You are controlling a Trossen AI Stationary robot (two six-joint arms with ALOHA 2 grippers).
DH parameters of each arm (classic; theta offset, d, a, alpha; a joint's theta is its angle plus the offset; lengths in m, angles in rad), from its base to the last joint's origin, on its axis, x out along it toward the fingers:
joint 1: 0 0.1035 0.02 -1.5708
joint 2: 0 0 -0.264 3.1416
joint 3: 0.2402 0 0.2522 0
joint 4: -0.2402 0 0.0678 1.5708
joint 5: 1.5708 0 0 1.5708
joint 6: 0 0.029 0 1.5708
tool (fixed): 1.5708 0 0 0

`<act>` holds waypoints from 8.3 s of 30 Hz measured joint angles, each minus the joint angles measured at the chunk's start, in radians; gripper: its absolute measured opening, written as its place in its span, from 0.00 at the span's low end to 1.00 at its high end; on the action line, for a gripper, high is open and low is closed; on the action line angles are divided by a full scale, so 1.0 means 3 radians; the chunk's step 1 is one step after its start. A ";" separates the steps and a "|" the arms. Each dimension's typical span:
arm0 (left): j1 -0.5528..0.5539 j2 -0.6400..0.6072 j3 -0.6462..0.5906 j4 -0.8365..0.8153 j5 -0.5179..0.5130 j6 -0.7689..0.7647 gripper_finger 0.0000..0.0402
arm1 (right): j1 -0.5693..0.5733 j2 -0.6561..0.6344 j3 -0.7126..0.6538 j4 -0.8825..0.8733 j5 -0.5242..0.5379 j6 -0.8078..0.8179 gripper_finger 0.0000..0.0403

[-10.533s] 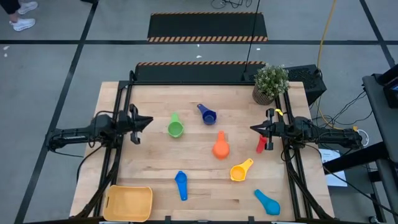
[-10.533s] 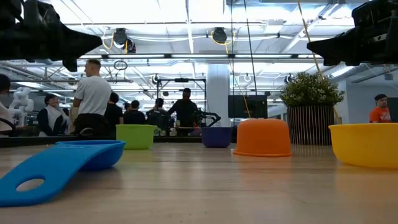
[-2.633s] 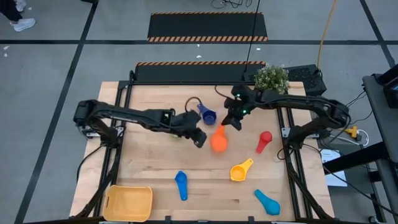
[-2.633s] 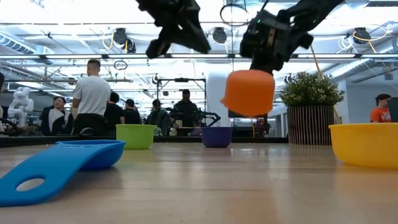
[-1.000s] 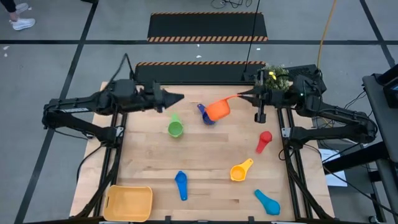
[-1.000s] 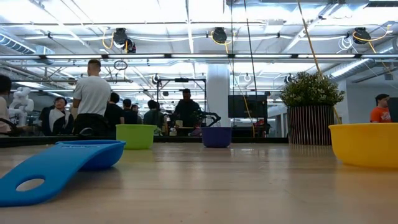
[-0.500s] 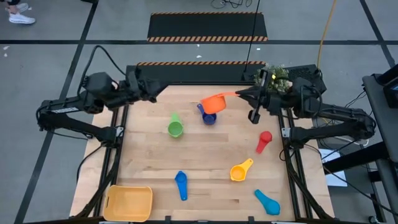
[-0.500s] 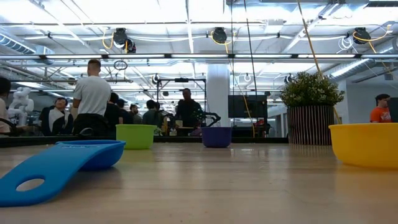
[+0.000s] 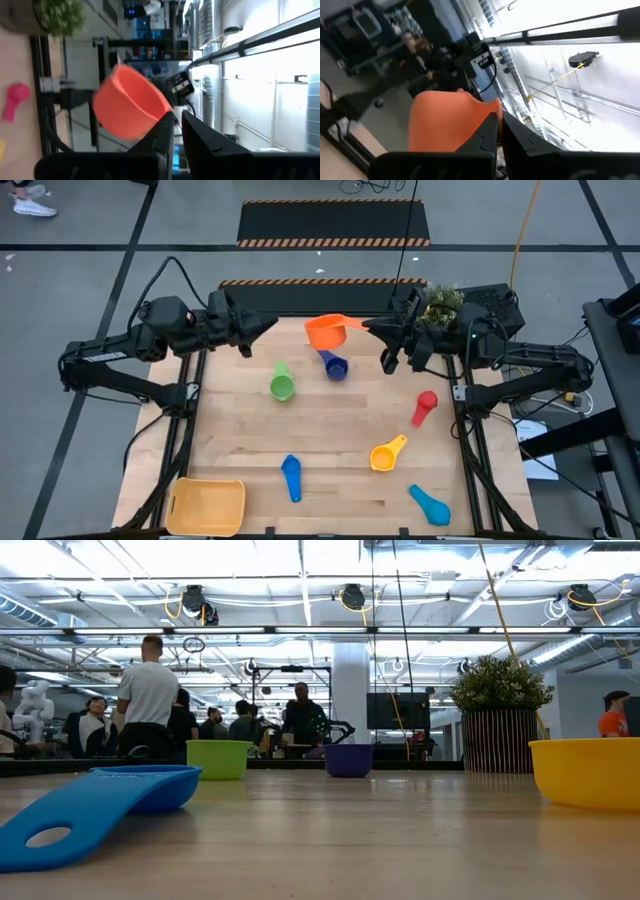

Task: Nest measuring cups in basket
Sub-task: Put the orange measuring cup on the table upright

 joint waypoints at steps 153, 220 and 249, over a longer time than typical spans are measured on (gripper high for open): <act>0.0178 0.0423 0.0001 0.0184 0.1636 -0.0335 0.30 | 0.1114 0.0246 0.0515 -0.0651 0.0674 -0.1630 0.00; 0.0453 0.0259 -0.0002 -0.0020 0.1539 0.0826 0.00 | 0.1114 0.0162 0.0512 -0.1594 0.1732 0.2249 0.61; 0.0738 -0.0045 0.0000 -0.0978 0.1466 0.1755 0.00 | 0.0485 0.0074 0.0512 -0.3192 0.1367 0.4073 0.69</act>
